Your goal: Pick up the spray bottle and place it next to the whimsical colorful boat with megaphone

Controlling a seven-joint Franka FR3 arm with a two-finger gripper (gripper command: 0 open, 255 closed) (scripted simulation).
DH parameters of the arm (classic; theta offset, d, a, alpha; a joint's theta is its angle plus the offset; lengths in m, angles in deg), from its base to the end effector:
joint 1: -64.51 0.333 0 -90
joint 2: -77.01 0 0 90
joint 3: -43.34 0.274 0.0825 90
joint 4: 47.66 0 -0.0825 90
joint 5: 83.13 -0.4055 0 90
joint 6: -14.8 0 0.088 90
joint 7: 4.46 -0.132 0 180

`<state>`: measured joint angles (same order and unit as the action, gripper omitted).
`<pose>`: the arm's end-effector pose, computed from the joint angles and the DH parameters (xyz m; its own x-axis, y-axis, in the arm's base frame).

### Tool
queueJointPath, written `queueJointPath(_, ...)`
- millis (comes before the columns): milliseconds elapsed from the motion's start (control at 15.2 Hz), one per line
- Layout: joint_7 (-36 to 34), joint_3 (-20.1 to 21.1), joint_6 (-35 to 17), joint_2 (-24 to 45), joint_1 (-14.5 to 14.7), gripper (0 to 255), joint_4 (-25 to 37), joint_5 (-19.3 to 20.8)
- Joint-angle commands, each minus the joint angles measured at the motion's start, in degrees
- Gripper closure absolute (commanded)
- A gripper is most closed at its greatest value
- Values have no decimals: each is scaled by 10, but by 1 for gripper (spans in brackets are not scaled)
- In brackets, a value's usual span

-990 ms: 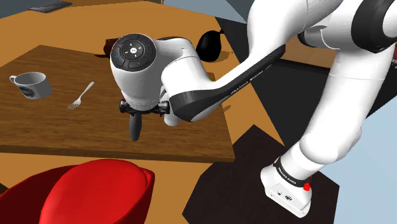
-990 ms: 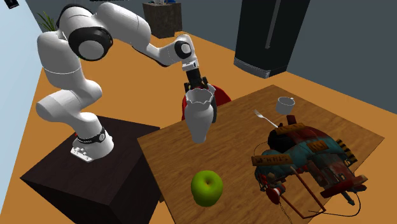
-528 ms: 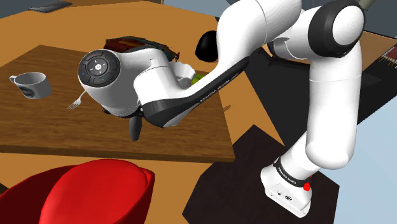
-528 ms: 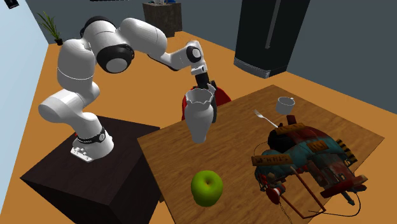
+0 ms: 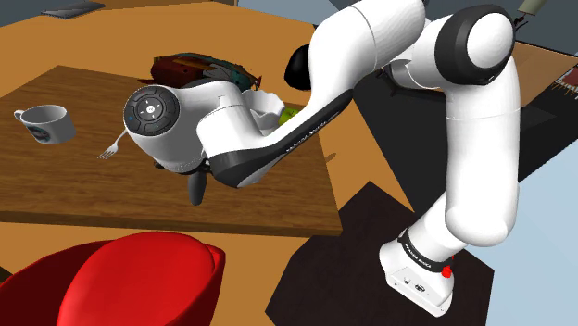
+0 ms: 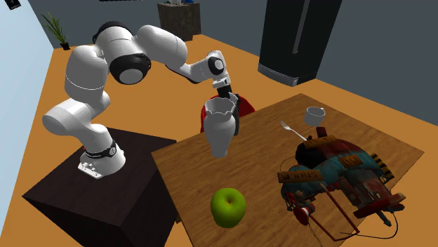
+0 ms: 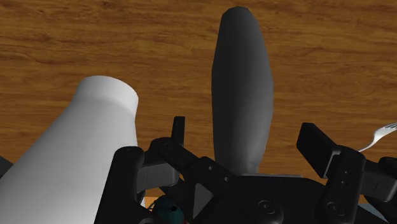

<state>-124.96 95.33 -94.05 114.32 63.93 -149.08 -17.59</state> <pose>0.4866 0.4231 0.2301 0.6335 -0.5772 0.5153 -0.6730 -0.7397 -0.0013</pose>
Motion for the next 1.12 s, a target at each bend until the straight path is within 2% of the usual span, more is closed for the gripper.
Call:
queueJointPath(0,0,0,0,0,0,0,0,0)
queueJointPath(198,0,0,0,0,0,0,0,0)
queueJointPath(264,0,0,0,0,0,255,0,0)
queueJointPath(858,0,0,0,0,0,255,0,0)
queueJointPath(1056,12,9,8,-13,-6,255,3,-12)
